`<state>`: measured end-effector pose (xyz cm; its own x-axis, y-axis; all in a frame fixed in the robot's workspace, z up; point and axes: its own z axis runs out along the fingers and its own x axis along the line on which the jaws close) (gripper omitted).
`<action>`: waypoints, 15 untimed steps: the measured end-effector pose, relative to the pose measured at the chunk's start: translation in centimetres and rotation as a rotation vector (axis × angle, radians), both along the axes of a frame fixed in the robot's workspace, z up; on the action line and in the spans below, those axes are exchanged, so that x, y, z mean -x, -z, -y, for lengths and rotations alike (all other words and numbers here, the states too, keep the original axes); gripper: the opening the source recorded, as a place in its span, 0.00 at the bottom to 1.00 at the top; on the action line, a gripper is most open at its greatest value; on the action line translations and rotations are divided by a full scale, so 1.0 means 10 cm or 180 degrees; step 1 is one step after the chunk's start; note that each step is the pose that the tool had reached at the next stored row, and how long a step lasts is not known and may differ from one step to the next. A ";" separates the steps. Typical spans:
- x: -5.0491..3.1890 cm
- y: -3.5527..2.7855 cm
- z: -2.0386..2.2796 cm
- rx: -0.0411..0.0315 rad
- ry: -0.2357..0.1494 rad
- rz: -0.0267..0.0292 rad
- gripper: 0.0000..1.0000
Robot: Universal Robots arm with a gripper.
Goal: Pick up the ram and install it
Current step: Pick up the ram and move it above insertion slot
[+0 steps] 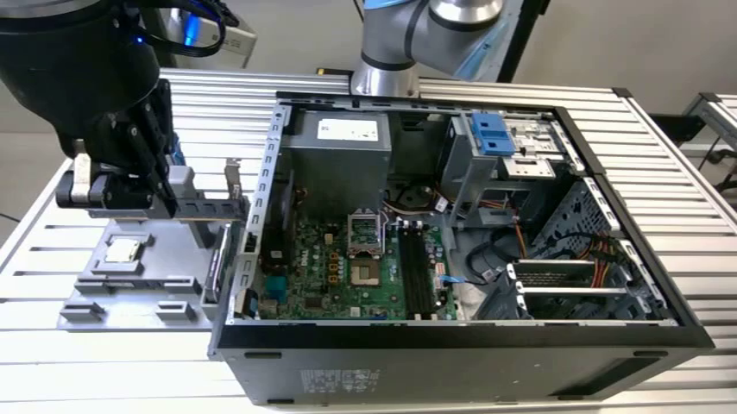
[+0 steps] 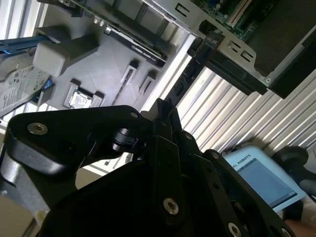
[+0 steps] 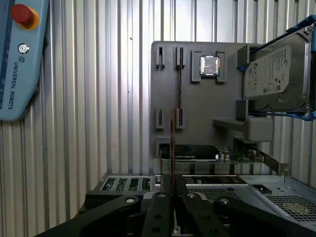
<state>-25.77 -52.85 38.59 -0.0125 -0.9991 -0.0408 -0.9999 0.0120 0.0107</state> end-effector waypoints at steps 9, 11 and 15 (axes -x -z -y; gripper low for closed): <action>-0.087 0.000 0.000 0.0000 0.0000 0.0000 0.00; -0.105 0.000 0.000 0.0000 0.0000 0.0000 0.00; -0.142 0.000 0.000 0.0000 0.0000 0.0000 0.00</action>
